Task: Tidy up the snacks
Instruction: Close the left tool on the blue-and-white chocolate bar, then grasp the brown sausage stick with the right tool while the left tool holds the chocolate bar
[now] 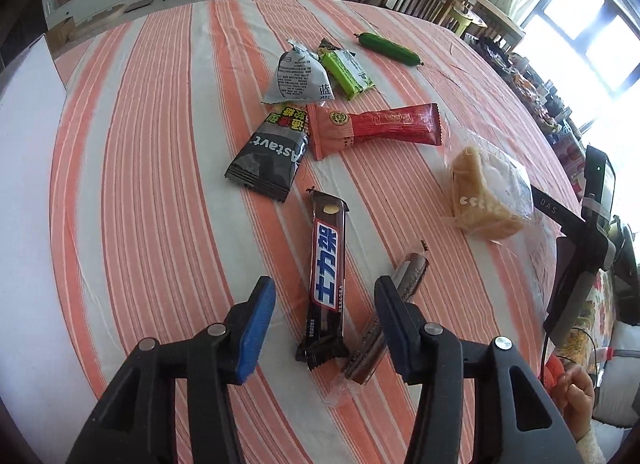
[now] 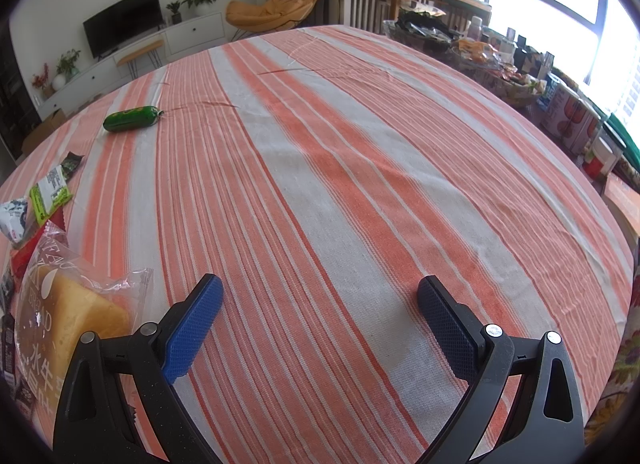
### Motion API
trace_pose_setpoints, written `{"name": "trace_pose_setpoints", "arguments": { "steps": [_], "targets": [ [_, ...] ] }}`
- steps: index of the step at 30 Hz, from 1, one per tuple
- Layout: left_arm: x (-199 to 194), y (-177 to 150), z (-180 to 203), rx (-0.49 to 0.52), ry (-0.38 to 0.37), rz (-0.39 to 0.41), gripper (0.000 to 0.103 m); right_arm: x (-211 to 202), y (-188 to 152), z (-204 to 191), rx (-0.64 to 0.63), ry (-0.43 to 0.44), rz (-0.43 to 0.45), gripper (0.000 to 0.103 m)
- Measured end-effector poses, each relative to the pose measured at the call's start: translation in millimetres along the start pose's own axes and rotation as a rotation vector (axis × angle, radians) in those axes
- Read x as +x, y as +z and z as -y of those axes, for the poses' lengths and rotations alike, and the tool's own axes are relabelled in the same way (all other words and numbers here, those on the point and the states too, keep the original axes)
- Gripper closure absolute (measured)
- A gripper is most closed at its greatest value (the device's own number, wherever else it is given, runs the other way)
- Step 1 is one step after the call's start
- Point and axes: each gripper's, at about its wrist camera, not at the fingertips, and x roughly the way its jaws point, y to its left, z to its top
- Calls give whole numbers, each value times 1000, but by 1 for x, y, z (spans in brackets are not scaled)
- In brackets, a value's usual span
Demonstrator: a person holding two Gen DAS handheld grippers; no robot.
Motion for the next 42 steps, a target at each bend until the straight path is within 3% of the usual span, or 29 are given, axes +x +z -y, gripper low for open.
{"name": "trace_pose_setpoints", "arguments": {
  "steps": [1,11,12,14,15,19,27,37,42],
  "targets": [
    [-4,1,-2,-5,3,16,40,0,0,0,0,0,0,3],
    [26,3,19,62,98,-5,40,0,0,0,0,0,0,3],
    [31,3,22,66,128,-5,49,0,0,0,0,0,0,3],
    [35,0,28,93,200,26,79,0,0,0,0,1,0,3],
    [34,-1,29,92,209,30,86,0,0,0,0,1,0,3],
    [24,-23,22,-12,162,54,87,0,0,0,0,1,0,3],
    [7,-63,27,-119,148,128,86,0,0,0,0,1,0,3],
    [-6,-94,29,-66,231,159,86,0,0,0,0,1,0,3],
    [-6,-105,33,11,258,171,85,4,5,-1,12,-5,-1,3]
  ]
}}
